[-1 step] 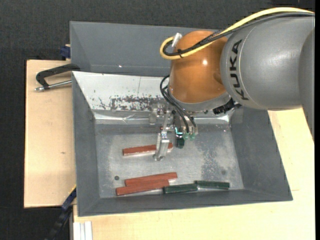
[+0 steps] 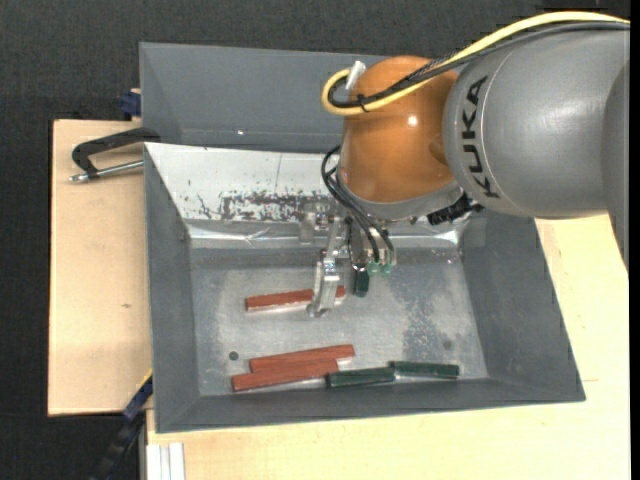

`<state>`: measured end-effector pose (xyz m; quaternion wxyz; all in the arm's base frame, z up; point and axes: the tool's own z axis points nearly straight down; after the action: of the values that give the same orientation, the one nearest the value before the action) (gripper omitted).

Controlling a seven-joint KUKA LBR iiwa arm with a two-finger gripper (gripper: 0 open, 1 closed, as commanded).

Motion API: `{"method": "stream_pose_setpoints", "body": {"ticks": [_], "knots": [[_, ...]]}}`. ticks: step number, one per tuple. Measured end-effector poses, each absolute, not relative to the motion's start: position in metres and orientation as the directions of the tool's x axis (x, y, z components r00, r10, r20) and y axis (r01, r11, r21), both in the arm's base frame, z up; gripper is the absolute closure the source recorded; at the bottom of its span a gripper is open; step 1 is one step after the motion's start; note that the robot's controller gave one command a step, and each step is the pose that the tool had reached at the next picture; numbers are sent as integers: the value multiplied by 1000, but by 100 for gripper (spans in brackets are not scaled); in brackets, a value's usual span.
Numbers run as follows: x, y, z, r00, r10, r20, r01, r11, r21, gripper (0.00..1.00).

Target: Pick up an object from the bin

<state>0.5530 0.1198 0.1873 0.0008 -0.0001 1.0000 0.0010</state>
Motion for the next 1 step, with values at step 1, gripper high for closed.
{"method": "stream_pose_setpoints", "body": {"ticks": [1], "knots": [[570,98,117,-998,-69,-6,-69,998,1,0]]}}
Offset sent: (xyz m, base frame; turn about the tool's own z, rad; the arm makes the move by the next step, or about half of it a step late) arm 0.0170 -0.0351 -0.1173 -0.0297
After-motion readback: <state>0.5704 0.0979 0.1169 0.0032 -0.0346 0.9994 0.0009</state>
